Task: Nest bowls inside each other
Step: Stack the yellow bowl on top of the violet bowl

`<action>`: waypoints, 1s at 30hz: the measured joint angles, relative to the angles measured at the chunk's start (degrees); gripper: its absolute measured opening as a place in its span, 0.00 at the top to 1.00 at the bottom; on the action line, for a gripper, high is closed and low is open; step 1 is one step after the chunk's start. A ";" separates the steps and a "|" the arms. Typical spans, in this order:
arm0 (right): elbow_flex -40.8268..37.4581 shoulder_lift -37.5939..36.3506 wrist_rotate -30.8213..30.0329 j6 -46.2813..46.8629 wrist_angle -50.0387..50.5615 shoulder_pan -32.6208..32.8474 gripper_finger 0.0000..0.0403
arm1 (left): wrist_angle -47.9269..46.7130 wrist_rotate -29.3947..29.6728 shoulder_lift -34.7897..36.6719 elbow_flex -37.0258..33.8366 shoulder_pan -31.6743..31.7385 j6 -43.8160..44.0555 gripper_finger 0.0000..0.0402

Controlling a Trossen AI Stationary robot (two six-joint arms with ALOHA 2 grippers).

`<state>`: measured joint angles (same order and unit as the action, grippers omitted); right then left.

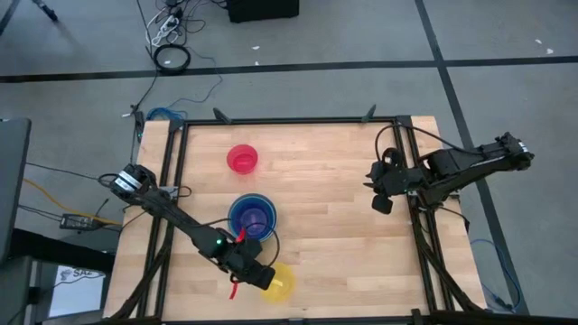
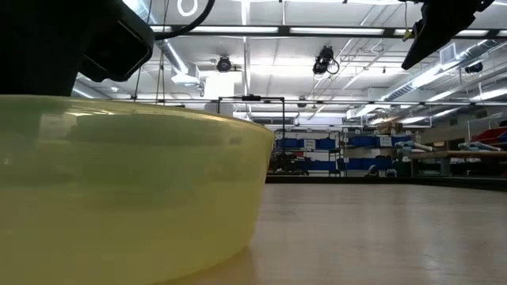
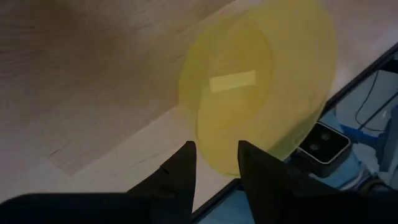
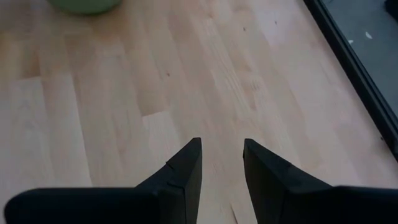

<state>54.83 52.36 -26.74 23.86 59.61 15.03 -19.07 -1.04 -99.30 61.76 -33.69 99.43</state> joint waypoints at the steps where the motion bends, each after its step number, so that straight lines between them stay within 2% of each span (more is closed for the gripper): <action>1: 0.00 0.00 0.00 0.00 0.00 0.00 0.74 | -0.10 -0.06 -0.06 0.00 0.00 -0.05 0.68; 8: 0.00 0.00 0.02 0.01 -0.40 0.00 0.73 | -0.39 -0.67 -0.10 0.00 0.00 -0.16 0.68; 12: 0.00 0.00 0.02 0.00 -0.46 0.00 0.73 | -0.98 -0.32 -2.42 -0.02 0.19 -0.17 0.68; 21: 0.00 0.02 -0.07 -0.09 -0.59 0.00 0.74 | 6.97 -0.80 -7.66 -0.02 1.79 -4.88 0.70; 24: 0.00 0.02 -0.08 -0.06 -0.63 0.00 0.73 | 7.77 -2.21 -7.70 -0.02 2.28 -6.99 0.79; 27: 0.00 0.02 -0.11 -0.07 -0.66 0.01 0.74 | 9.50 -4.10 -7.26 -0.05 2.62 -9.82 0.95; 30: -0.02 0.02 -0.29 -0.08 -0.82 0.00 0.74 | 9.84 -4.51 -6.36 1.25 2.75 -12.10 0.97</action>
<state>54.81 52.38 -27.04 23.78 58.80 15.03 -9.23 -5.56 -105.66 63.00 -30.95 87.34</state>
